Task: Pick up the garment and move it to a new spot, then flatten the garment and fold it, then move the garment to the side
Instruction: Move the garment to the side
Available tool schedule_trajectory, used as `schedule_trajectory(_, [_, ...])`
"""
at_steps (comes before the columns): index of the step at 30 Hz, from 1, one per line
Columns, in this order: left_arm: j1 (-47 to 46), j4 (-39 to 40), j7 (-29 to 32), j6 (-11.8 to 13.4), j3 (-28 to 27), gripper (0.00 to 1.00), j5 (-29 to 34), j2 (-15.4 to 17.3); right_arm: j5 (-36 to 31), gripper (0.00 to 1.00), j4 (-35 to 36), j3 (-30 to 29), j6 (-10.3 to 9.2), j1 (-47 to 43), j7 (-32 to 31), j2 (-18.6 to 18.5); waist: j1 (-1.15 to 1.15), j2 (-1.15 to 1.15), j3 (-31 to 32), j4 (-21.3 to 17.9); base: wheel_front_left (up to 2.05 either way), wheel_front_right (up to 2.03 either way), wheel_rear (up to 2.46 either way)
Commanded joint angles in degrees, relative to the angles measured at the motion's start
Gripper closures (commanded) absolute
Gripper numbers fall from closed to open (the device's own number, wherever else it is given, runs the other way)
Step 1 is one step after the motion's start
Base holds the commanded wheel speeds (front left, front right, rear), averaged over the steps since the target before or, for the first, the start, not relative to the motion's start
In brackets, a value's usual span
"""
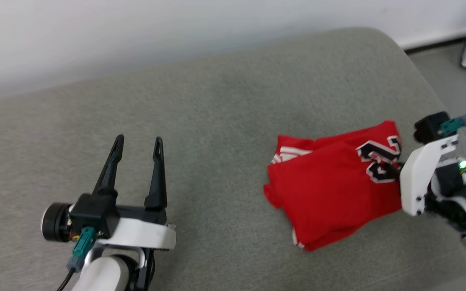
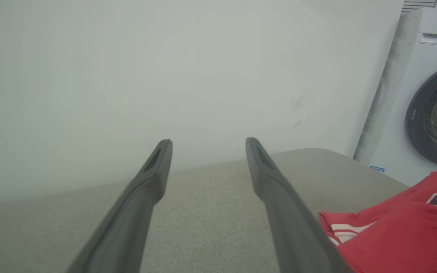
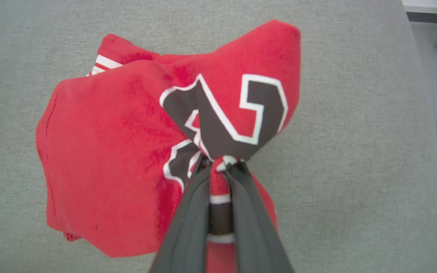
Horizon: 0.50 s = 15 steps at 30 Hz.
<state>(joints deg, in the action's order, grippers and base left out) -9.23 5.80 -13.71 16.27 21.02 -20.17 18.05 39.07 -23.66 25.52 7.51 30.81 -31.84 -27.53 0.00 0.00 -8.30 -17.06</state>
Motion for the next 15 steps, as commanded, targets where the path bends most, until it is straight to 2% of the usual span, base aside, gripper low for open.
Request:
schedule_trajectory(1, [-1.55,0.14,0.40,-0.30,0.30,0.00,0.52,0.53,-0.48,1.00,-1.09,-0.16,-0.04,2.17,0.99,-0.54,0.00,0.00,-6.17,-4.71,0.00,0.00,0.00])
schedule_trajectory(6, [-7.39,1.26,2.89,-1.27,1.90,0.00,2.89,1.28,-1.04,1.00,-7.09,-2.41,-0.04,8.41,7.25,-1.50,0.00,0.00,-13.65,-5.66,0.00,0.00,0.00])
schedule_trajectory(15, [-18.63,3.19,5.82,-3.46,3.97,0.00,6.76,1.85,-2.79,1.00,-19.28,-8.29,-0.05,18.64,16.18,-4.76,0.00,0.00,-25.87,-2.82,0.00,0.00,0.00])
